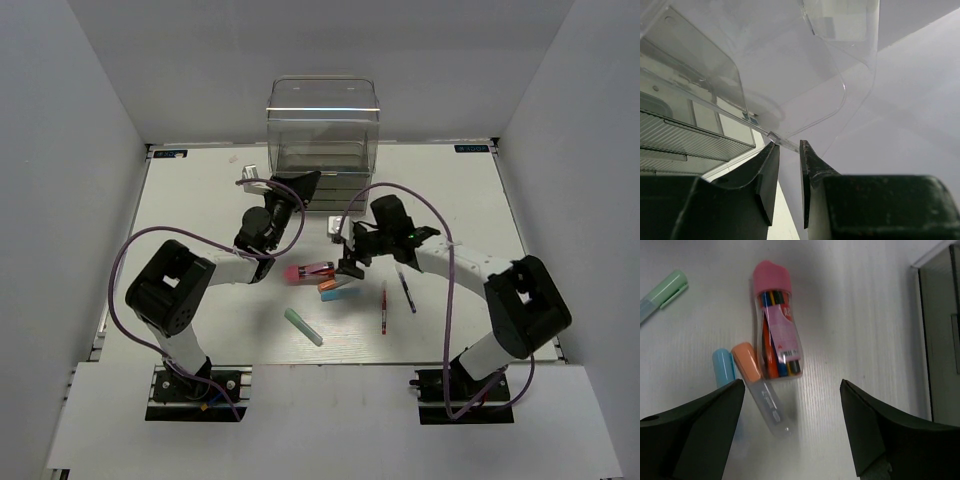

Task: Sort the stationery into containers
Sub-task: Open the drawer in the storage box, then pick up the stationery from the center of the board.

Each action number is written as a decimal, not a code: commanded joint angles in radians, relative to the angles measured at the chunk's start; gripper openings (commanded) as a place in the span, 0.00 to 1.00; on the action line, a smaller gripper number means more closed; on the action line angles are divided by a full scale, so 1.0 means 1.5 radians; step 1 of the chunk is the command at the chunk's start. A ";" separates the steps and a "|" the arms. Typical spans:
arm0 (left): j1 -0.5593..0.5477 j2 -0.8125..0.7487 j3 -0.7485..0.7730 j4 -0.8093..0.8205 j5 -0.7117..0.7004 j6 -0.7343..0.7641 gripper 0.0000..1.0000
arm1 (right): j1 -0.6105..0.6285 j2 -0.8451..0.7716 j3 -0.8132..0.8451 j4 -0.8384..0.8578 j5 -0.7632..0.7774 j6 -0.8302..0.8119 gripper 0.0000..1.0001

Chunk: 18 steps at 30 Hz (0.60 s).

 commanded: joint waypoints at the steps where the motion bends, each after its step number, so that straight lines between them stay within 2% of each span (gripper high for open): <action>1: 0.003 -0.045 0.026 0.030 -0.003 0.007 0.34 | 0.032 0.037 0.035 0.070 0.003 -0.016 0.82; 13: 0.003 -0.052 0.026 0.024 -0.003 0.007 0.34 | 0.082 0.126 0.057 0.090 0.042 -0.069 0.85; 18: 0.003 -0.058 0.026 0.024 -0.003 0.007 0.34 | 0.094 0.162 0.066 0.089 0.046 -0.077 0.79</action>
